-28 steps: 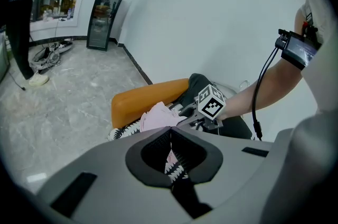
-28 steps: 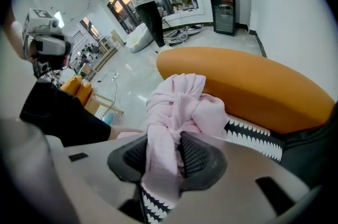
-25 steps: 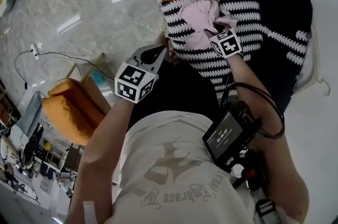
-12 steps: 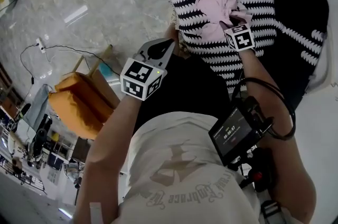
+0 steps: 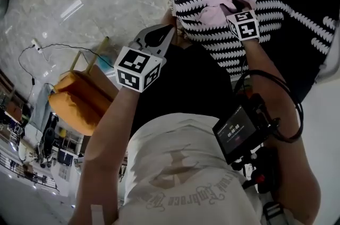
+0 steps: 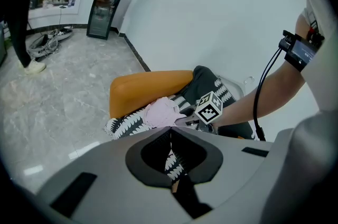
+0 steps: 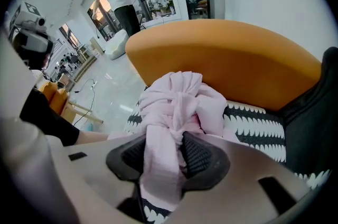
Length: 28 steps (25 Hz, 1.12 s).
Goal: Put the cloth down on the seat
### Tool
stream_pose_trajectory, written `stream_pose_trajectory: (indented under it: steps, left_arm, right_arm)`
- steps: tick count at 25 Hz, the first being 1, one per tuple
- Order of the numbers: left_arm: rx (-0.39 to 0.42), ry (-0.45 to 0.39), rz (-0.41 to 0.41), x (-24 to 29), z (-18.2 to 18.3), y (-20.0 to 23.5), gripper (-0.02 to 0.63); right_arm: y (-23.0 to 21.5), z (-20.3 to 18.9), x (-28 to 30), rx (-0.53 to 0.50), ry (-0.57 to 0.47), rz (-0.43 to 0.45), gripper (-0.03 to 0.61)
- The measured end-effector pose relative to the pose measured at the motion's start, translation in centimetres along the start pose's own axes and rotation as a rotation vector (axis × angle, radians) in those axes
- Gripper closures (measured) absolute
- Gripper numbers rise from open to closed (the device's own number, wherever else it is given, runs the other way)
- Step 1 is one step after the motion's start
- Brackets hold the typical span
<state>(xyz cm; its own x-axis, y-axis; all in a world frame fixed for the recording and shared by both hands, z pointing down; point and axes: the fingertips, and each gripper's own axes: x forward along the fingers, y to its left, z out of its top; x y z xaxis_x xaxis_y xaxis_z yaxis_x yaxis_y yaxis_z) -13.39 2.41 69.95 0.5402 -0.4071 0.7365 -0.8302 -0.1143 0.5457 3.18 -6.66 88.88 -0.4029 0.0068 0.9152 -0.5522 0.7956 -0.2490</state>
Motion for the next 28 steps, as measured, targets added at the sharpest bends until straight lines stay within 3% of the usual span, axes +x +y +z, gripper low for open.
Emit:
stream_pose_trajectory:
  steps: [9,18,23,28]
  left_arm:
    - [-0.006,0.010,0.000,0.9,-0.2,0.6,0.601]
    - [0.024,0.011,0.005,1.7,-2.3,0.6,0.601]
    - [0.078,-0.018,-0.016,0.7,-0.4,-0.5,0.601]
    - [0.110,-0.035,-0.023,-1.2,1.3,-1.5,0.601]
  right_arm:
    - [-1.2,-0.7,1.2,-0.033,0.031,-0.059,0.379]
    - [-1.2,-1.5,2.5,-0.024,0.021,-0.037,0.360]
    - [-0.8,-1.5,0.8,-0.004,0.066,-0.036,0.337]
    - [0.0,-1.1,-2.5,0.033,0.039,-0.054,0.336]
